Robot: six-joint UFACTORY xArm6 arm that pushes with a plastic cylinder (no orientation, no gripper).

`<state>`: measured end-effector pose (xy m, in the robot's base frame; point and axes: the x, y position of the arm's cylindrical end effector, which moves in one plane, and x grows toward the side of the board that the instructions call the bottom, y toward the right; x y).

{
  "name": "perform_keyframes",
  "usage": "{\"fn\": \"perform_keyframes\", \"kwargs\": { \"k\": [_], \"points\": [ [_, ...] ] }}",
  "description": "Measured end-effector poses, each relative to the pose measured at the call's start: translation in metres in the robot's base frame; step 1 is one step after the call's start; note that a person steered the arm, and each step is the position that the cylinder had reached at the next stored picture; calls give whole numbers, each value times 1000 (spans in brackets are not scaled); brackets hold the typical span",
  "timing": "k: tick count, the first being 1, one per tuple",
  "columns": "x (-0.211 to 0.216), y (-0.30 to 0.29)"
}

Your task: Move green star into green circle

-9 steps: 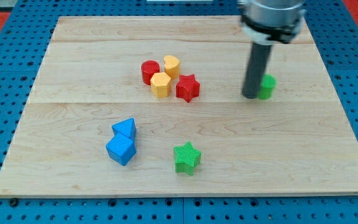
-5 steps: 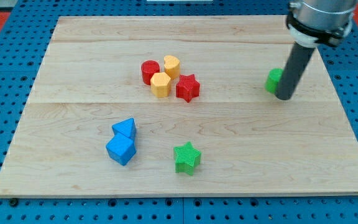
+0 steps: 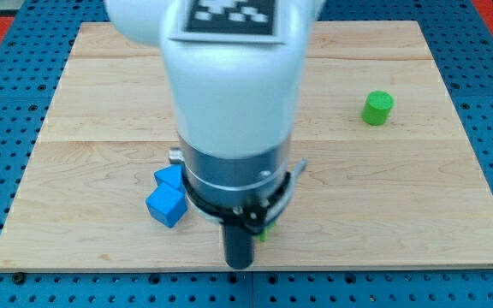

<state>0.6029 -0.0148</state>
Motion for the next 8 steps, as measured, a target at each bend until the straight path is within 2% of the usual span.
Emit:
{"fn": "perform_keyframes", "kwargs": {
  "k": [2,3,4,5,6,7,8],
  "points": [
    [-79,44],
    [-87,-4],
    [-114,42],
    [-130,128],
    [-136,177],
    [-92,162],
    [-106,196]
  ]
}}
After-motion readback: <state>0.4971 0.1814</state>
